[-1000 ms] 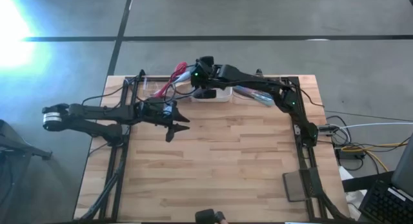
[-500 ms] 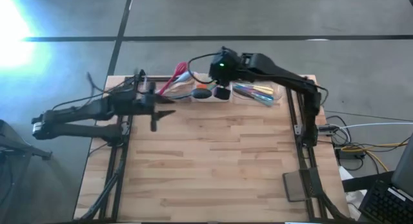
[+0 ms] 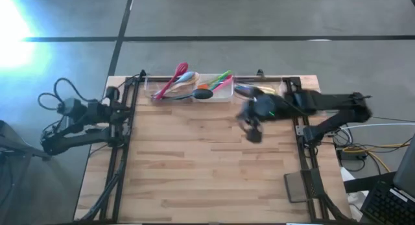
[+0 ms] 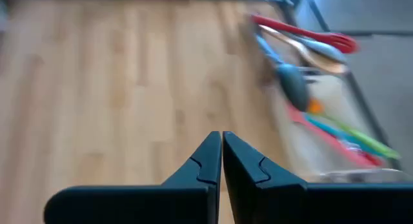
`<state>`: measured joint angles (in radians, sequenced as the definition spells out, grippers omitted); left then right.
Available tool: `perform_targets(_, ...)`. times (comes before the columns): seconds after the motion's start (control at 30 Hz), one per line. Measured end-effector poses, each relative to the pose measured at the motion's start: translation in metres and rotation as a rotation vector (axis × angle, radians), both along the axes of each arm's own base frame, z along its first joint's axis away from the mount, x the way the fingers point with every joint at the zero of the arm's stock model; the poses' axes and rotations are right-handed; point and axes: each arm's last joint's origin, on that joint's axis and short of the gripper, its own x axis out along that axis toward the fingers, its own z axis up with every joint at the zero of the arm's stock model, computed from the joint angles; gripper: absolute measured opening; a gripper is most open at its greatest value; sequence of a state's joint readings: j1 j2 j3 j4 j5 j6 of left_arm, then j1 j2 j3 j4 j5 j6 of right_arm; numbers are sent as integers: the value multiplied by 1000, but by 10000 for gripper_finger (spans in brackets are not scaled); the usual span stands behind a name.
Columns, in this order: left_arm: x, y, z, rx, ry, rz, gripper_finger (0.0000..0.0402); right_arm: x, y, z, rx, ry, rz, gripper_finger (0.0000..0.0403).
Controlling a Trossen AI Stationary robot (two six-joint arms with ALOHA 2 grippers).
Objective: Pick & Place Kitchen Items
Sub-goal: Return to Home Position
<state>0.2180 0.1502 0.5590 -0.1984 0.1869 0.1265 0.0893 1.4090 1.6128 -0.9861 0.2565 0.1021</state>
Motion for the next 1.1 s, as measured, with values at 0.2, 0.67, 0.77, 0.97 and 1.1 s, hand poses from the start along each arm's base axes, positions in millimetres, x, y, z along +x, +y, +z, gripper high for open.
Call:
perform_targets(0.2,-10,-4,-26,28,-48,-41,6,-42,30,-36,119,-246,119,8)
perform_targets(0.67,16,2,-67,4,93,-59,6,-109,2,-118,81,-564,140,8)
perform_targets(0.77,23,2,-79,-3,104,-90,5,-117,-6,-132,109,-608,191,8)
perform_targets(0.97,35,6,-111,-19,151,-63,10,-127,-21,-161,116,-579,205,8)
perform_targets(1.1,39,10,-128,-45,188,31,12,-130,-30,-180,140,-542,65,8)
